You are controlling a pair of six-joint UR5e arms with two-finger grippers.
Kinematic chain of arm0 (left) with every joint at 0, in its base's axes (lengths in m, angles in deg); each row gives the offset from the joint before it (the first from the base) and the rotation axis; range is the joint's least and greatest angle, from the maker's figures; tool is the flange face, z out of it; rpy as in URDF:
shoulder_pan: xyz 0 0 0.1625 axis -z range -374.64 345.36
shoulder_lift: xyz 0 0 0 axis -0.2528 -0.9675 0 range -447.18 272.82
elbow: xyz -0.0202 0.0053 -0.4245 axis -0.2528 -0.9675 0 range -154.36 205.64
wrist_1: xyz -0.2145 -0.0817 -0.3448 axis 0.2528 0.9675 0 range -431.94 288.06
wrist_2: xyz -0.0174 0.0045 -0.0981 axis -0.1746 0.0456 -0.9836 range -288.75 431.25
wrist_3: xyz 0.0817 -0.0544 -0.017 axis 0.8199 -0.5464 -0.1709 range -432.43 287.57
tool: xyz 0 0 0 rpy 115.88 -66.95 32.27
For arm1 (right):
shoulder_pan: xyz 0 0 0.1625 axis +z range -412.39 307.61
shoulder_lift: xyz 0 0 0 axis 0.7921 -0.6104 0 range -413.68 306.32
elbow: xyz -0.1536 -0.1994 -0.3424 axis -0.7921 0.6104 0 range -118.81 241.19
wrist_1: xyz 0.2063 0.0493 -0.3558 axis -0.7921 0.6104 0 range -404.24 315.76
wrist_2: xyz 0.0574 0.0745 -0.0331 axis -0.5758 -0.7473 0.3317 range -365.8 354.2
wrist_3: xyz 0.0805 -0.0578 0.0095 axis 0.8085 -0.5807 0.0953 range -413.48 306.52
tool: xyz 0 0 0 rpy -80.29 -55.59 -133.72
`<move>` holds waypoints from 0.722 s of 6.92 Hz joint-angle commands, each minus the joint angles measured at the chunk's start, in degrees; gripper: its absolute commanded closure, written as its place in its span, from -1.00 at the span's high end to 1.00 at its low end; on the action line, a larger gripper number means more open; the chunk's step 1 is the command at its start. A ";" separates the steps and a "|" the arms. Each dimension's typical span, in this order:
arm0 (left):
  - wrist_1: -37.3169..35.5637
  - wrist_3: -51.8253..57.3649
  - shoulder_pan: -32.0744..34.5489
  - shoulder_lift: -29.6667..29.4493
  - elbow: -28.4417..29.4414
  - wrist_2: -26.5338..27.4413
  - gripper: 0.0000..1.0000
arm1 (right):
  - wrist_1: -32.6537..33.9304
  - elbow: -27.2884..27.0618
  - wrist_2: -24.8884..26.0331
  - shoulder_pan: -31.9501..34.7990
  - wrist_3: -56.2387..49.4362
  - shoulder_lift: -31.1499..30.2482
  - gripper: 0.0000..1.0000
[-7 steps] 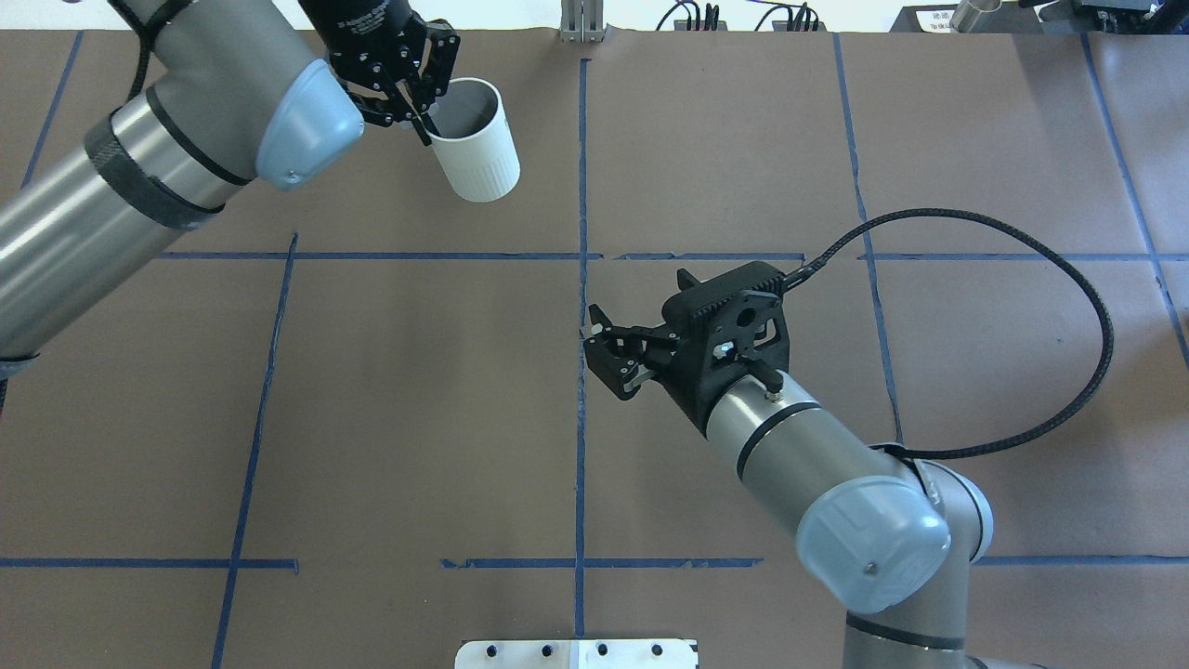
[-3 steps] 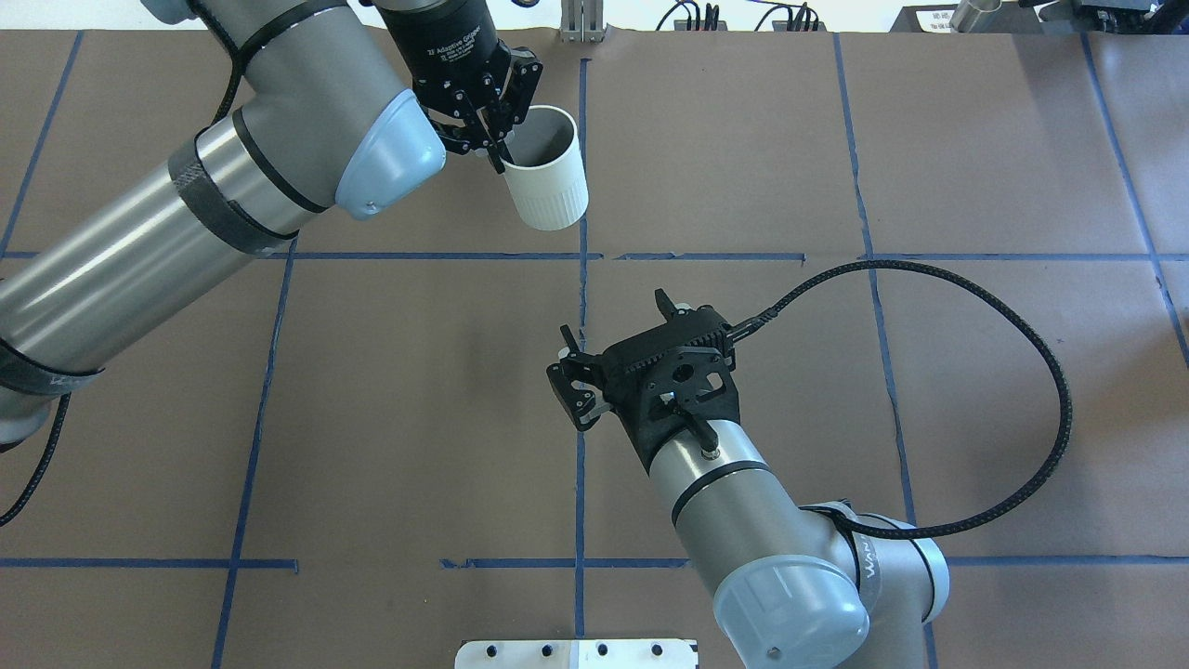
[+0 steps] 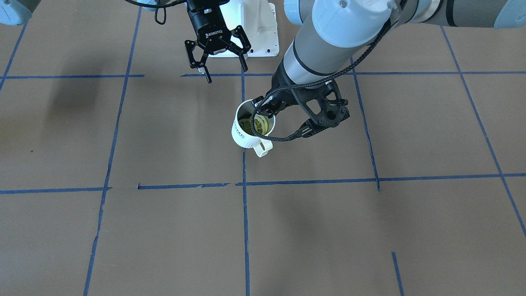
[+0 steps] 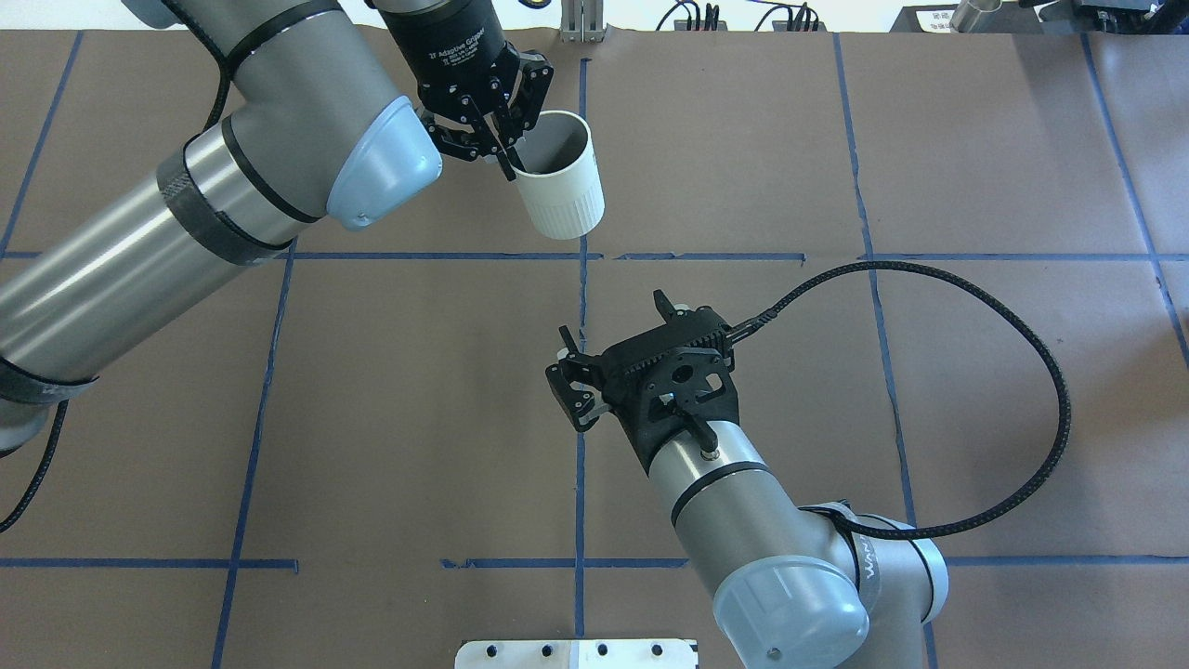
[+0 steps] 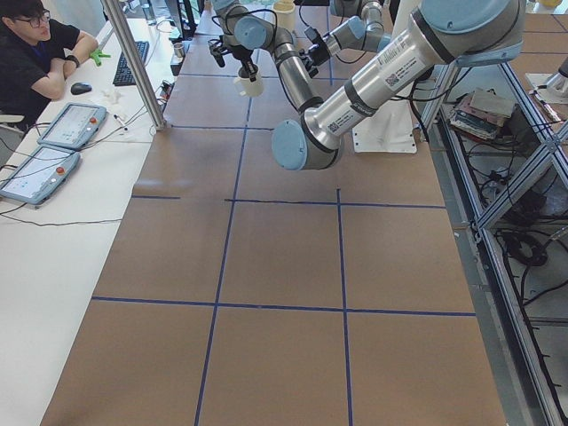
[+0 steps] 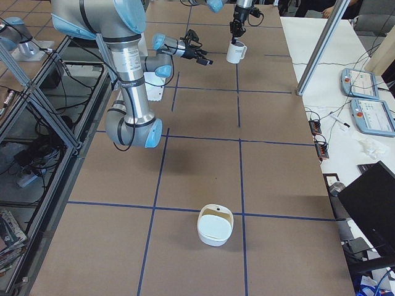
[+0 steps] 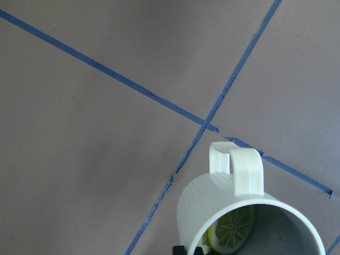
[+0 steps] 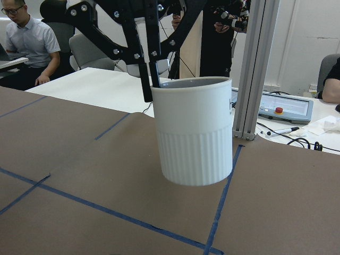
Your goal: Left arm hands cup to right arm to dump lemon
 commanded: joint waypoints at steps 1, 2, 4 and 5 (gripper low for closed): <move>-1.64 -0.01 -2.24 0.27 -2.12 -1.45 -1.00 | -0.01 0.02 0.08 0.00 0.00 0.02 0.98; -2.96 -0.01 -3.31 0.27 -3.52 -1.46 -1.00 | -0.01 0.02 0.16 0.00 -0.26 0.02 0.98; -4.12 -0.27 -5.24 0.27 -4.76 -1.46 -1.00 | -0.10 0.02 0.34 0.00 -0.61 0.02 0.98; -4.38 -0.28 -5.95 0.27 -4.76 -1.46 -1.00 | -0.10 -0.07 0.43 0.08 -0.61 0.11 0.98</move>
